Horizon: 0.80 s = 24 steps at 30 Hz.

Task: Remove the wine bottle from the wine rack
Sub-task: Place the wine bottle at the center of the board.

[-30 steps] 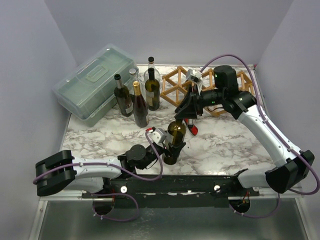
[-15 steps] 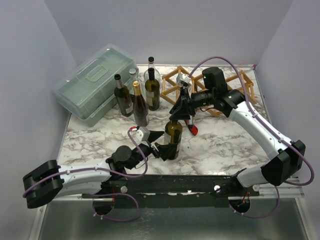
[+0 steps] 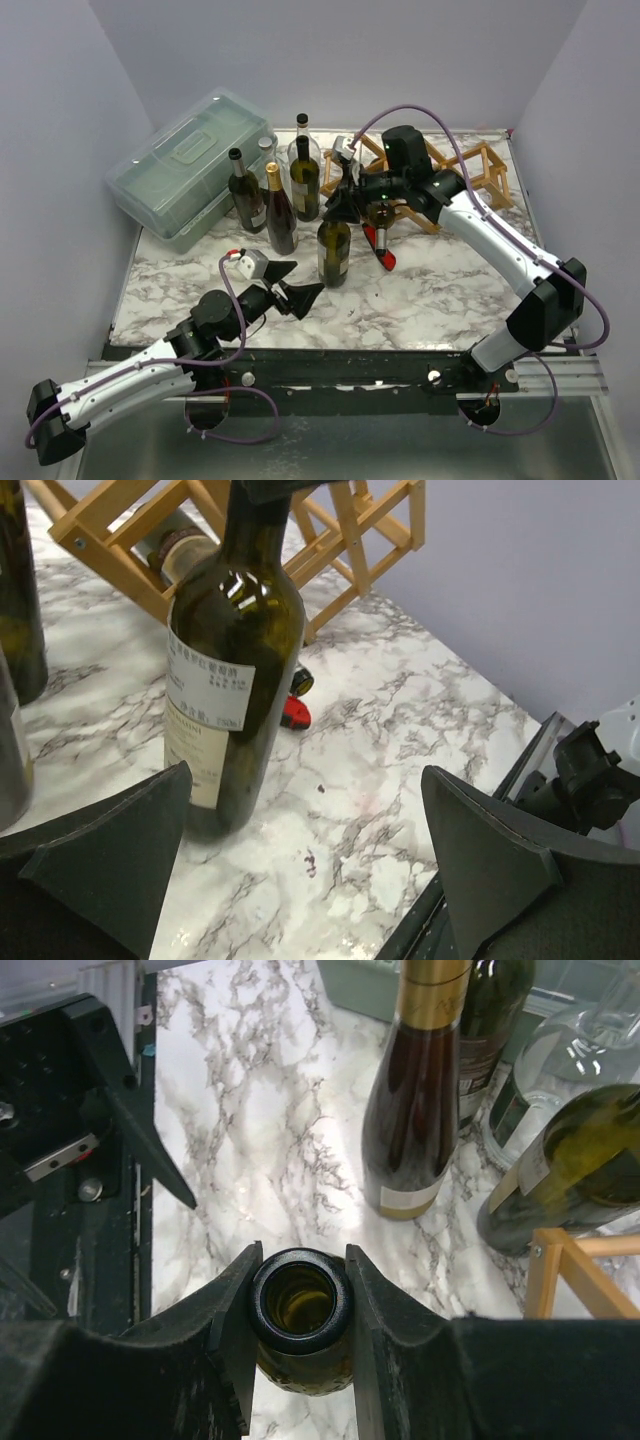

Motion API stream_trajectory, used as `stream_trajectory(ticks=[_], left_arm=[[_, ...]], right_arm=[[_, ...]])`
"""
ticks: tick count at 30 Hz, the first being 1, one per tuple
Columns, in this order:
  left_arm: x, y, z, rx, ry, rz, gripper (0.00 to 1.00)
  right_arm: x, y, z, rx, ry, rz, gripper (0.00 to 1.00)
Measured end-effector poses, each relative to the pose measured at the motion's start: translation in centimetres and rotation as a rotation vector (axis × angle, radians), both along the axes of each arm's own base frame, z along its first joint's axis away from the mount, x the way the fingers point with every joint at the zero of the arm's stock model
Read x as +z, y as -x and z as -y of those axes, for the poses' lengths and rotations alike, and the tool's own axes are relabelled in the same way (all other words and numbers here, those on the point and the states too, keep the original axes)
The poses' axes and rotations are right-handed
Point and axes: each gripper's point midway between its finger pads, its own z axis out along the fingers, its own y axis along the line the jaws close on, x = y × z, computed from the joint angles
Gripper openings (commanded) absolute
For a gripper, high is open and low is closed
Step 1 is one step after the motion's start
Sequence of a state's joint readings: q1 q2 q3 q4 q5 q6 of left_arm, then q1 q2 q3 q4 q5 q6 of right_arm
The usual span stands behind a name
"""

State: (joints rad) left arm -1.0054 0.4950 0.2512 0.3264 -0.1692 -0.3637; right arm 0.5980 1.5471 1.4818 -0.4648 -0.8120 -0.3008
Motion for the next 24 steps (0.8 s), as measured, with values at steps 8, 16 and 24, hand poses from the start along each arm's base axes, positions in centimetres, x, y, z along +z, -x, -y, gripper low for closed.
stream_trajectory(ticks=[8, 16, 24], left_arm=[[-1.1, 0.2, -2.2, 0.057, -0.032, -0.042, 0.99], [-1.4, 0.3, -3.5, 0.094, -0.033, -0.055, 0.99], [-2.2, 0.4, -3.9, 0.108, -0.034, -0.074, 0.99]], right_arm=[[0.2, -3.4, -1.6, -0.081, 0.013, 0.057, 0.00], [-0.3, -6.0, -2.9, -0.142, 0.032, 0.085, 0.00], [-0.6, -7.7, -3.9, -0.175, 0.043, 0.088, 0.10]])
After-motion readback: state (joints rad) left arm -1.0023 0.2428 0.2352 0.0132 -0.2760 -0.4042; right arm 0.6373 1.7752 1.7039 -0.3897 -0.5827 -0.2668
